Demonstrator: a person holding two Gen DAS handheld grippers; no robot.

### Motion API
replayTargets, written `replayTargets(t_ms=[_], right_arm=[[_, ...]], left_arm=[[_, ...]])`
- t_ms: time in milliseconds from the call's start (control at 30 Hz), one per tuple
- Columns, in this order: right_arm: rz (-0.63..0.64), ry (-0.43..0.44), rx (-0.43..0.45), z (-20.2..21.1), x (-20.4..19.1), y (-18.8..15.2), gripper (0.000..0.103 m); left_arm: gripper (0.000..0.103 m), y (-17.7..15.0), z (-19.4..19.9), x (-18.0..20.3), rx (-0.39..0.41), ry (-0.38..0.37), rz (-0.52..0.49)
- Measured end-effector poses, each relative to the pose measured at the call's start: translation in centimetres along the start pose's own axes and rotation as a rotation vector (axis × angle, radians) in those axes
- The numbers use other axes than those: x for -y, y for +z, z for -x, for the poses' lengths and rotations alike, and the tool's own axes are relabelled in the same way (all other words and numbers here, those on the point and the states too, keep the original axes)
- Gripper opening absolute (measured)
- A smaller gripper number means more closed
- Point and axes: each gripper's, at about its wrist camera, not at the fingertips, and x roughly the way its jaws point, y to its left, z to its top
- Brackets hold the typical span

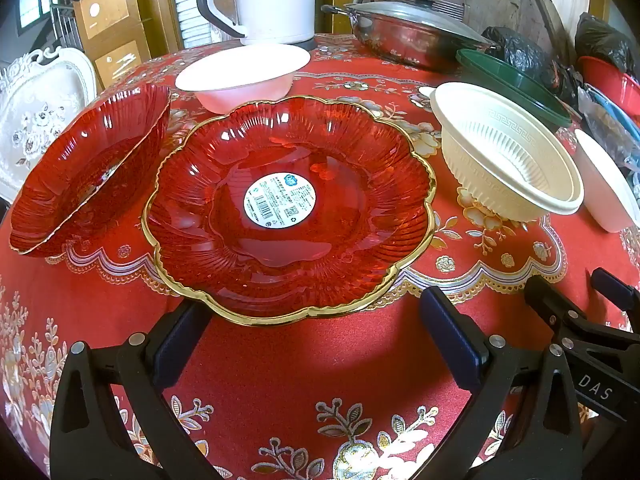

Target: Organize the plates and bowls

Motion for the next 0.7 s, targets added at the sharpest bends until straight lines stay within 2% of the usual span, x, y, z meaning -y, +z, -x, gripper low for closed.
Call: replayTargets(t_ms=[500,700], right_arm=[[0.0,0.0,0.0,0.06,-0.22,0.01,0.103],[-0.001,0.001,0.0,0.09,-0.28,0.01,0.103]], left_arm=[[0.103,-0.01,0.01,0.0,-0.001,-0.001,-0.002],[0.103,0.01,-0.05,-0.03,-0.025,-0.006,-0.007]])
